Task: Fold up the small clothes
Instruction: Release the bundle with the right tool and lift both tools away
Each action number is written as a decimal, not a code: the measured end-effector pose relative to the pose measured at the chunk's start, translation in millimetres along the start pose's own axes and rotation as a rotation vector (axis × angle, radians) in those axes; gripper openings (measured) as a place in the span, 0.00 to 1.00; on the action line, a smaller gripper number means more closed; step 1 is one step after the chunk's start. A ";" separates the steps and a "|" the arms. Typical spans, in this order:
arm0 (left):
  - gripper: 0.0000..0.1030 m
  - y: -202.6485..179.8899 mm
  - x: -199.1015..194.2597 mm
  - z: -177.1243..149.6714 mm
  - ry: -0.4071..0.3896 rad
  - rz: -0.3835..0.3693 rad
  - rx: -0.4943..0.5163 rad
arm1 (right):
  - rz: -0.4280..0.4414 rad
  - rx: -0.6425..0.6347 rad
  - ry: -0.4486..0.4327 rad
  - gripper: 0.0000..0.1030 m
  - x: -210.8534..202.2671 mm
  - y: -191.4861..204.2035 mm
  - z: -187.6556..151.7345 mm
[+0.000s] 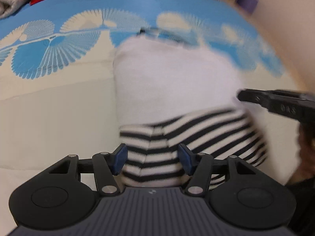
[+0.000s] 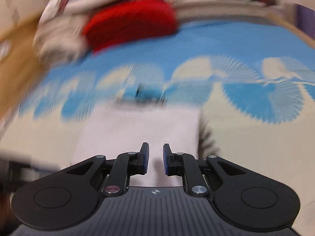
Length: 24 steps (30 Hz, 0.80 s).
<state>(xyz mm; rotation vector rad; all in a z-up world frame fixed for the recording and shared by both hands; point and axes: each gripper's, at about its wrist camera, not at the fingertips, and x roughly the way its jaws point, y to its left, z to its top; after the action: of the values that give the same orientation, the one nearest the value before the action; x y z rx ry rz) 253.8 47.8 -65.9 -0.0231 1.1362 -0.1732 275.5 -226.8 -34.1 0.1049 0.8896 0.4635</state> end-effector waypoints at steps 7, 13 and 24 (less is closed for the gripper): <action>0.62 -4.2 -21.2 -12.2 -0.024 0.039 -0.006 | -0.168 0.006 0.187 0.16 18.3 -22.7 -24.5; 0.62 -5.9 -7.4 -18.4 0.052 0.143 0.039 | -0.230 -0.099 0.354 0.16 33.9 -15.8 -43.5; 0.94 -61.6 -170.0 -63.0 -0.467 0.182 0.032 | -0.287 -0.020 -0.303 0.90 -139.5 28.6 -39.9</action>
<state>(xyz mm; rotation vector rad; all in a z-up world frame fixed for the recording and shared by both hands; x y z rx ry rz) 119.5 16.8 67.1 0.0660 0.6652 -0.0200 159.9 -265.4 49.5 0.0270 0.5899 0.1807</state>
